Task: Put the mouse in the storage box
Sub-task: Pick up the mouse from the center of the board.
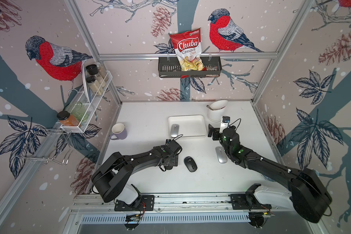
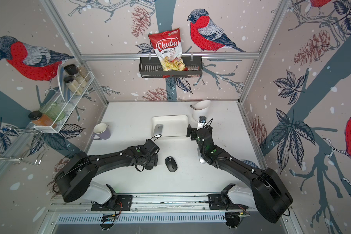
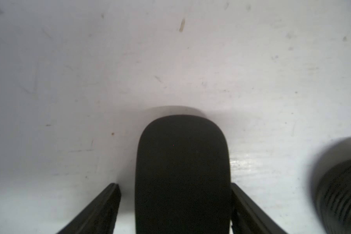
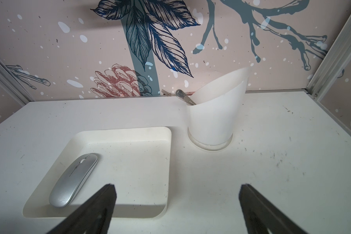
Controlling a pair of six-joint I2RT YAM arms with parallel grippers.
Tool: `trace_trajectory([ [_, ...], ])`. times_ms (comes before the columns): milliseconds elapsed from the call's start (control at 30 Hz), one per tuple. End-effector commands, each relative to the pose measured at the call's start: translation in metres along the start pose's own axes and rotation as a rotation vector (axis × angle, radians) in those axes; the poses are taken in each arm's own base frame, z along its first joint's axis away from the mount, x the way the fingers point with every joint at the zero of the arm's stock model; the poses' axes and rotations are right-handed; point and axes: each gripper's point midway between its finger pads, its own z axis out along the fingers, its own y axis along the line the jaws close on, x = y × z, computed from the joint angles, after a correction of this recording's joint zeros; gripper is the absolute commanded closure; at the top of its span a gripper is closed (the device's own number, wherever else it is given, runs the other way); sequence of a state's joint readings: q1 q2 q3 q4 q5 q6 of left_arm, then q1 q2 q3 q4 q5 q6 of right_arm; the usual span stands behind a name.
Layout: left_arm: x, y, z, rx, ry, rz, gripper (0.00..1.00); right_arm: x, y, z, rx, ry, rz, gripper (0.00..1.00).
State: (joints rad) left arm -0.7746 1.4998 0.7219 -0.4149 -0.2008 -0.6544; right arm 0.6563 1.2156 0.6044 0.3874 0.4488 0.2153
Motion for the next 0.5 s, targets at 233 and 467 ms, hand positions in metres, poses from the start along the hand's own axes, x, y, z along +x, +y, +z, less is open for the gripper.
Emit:
trace_trajectory([
  [233,0.001,-0.001,-0.007,0.018,0.009,-0.002,0.49,-0.002,0.0,-0.001,0.007,-0.016,0.012,0.0],
  [467,-0.016,-0.006,-0.032,0.056,-0.062,-0.033,0.56,0.0,0.002,-0.002,0.004,-0.012,0.007,0.0],
])
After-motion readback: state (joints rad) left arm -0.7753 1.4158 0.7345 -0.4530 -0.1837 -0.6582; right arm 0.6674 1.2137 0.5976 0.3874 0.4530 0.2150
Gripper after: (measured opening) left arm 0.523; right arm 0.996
